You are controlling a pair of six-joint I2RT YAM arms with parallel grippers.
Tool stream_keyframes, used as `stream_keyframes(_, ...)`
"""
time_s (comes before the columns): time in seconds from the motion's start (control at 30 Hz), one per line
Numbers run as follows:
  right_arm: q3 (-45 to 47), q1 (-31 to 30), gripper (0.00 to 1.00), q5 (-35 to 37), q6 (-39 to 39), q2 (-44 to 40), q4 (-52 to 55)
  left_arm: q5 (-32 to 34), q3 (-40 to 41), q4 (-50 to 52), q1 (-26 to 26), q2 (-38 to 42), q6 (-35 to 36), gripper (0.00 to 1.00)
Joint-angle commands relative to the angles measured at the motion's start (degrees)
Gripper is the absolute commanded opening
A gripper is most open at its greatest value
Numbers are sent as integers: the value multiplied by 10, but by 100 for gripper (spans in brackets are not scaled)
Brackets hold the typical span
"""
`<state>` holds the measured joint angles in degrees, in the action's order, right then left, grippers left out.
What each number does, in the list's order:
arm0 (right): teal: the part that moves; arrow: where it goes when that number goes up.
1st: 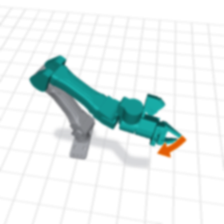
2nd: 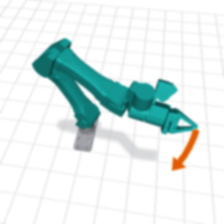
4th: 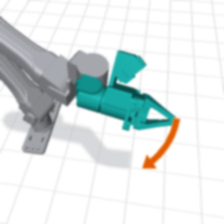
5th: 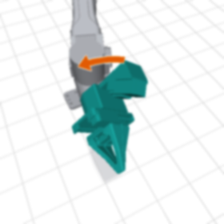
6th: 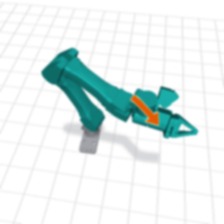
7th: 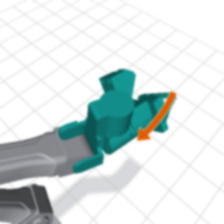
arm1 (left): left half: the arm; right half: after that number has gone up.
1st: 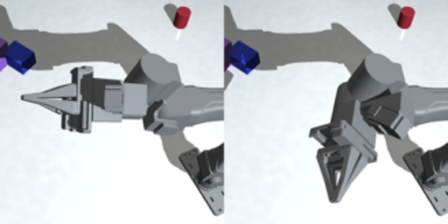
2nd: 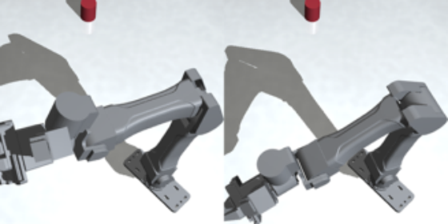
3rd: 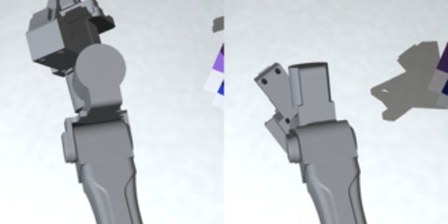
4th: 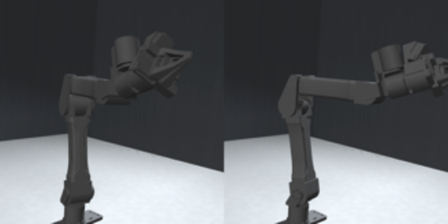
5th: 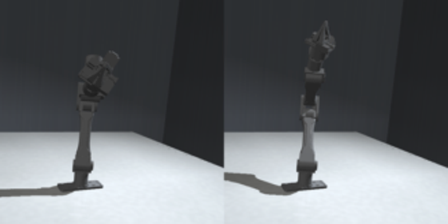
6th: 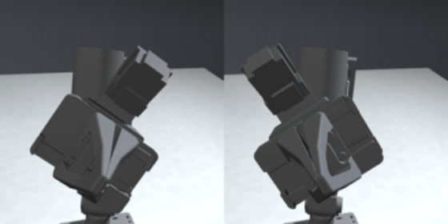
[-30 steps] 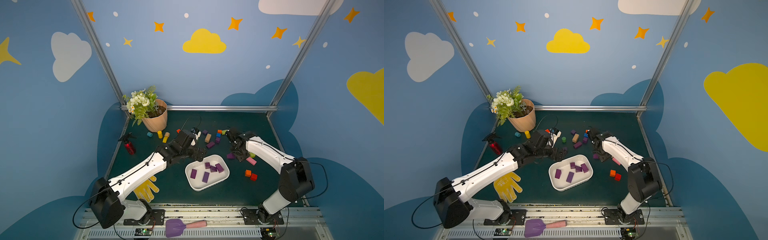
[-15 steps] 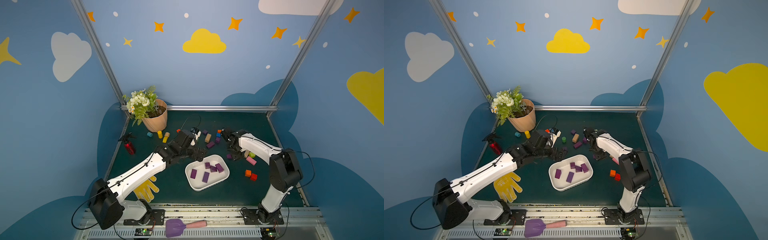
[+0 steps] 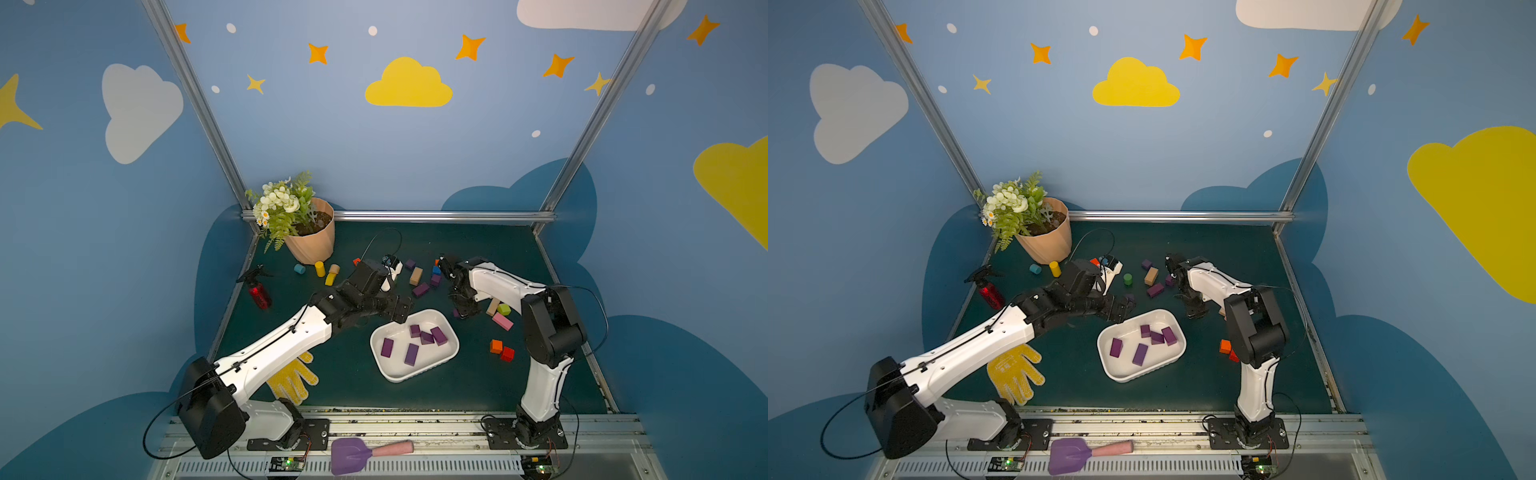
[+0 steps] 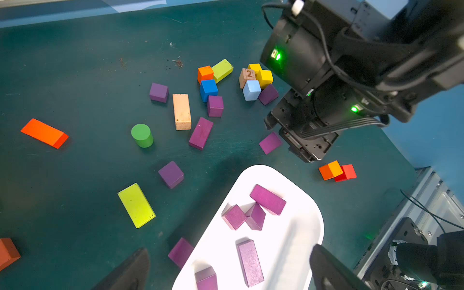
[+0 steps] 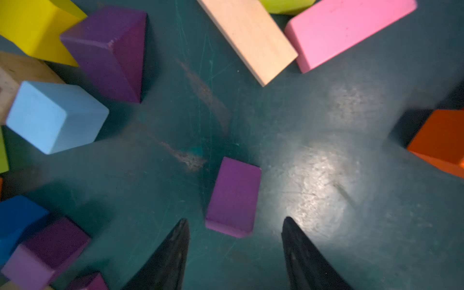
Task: Pick purple bricks into the storage bin
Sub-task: Pick up the building block from the center of the board.
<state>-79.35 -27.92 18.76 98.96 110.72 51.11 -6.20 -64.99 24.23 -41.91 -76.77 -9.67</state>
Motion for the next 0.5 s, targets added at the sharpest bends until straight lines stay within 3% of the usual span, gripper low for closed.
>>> stream_keyframes(0.0, -16, 6, 61, -7, -4, 15, 4, -6, -6, -6, 0, 8, 3, 100)
stream_keyframes(0.33, -13, 16, 59, -20, -10, 41, -13, -8, -5, -6, 3, 8, 1, 100)
stream_keyframes(0.47, -7, 18, 51, -21, -17, 44, -23, -10, -5, -7, 5, 8, 0, 100)
